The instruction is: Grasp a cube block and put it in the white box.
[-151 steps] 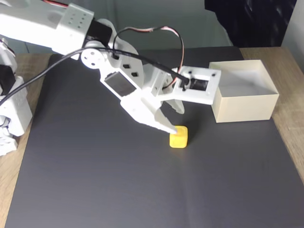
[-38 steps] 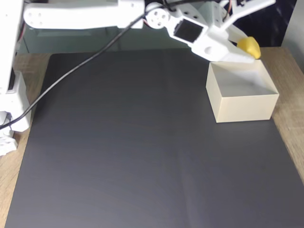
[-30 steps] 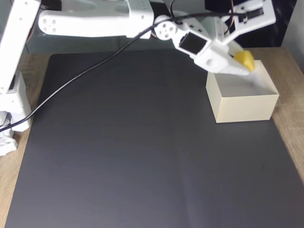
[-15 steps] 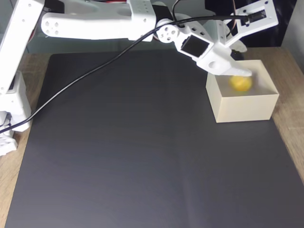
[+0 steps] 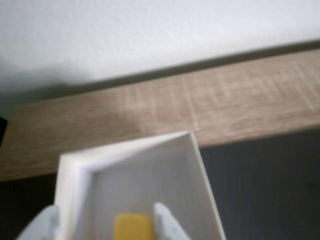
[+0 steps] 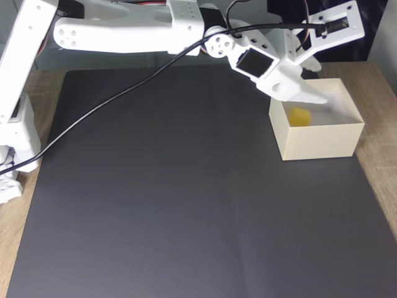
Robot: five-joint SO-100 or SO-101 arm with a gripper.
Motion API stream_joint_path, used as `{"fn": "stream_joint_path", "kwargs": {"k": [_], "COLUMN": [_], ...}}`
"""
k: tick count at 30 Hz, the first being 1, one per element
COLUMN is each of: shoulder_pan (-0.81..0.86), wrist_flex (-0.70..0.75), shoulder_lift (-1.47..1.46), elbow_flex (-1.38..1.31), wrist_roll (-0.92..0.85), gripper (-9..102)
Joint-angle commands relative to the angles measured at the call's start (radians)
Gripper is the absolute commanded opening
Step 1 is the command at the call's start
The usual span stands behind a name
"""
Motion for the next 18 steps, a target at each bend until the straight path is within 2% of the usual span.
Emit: {"fn": "stream_joint_path", "kwargs": {"k": [1,8,18], "shoulder_pan": [0.002,-0.02,-0.034], "wrist_flex": [0.052,0.152,0.161], "shoulder_lift": [0.072,0.141,0.367], "elbow_flex": [-0.037,-0.002,0.249], "wrist_roll": [-0.005,-0.017,-0.018], "gripper": [13,1,0]}}
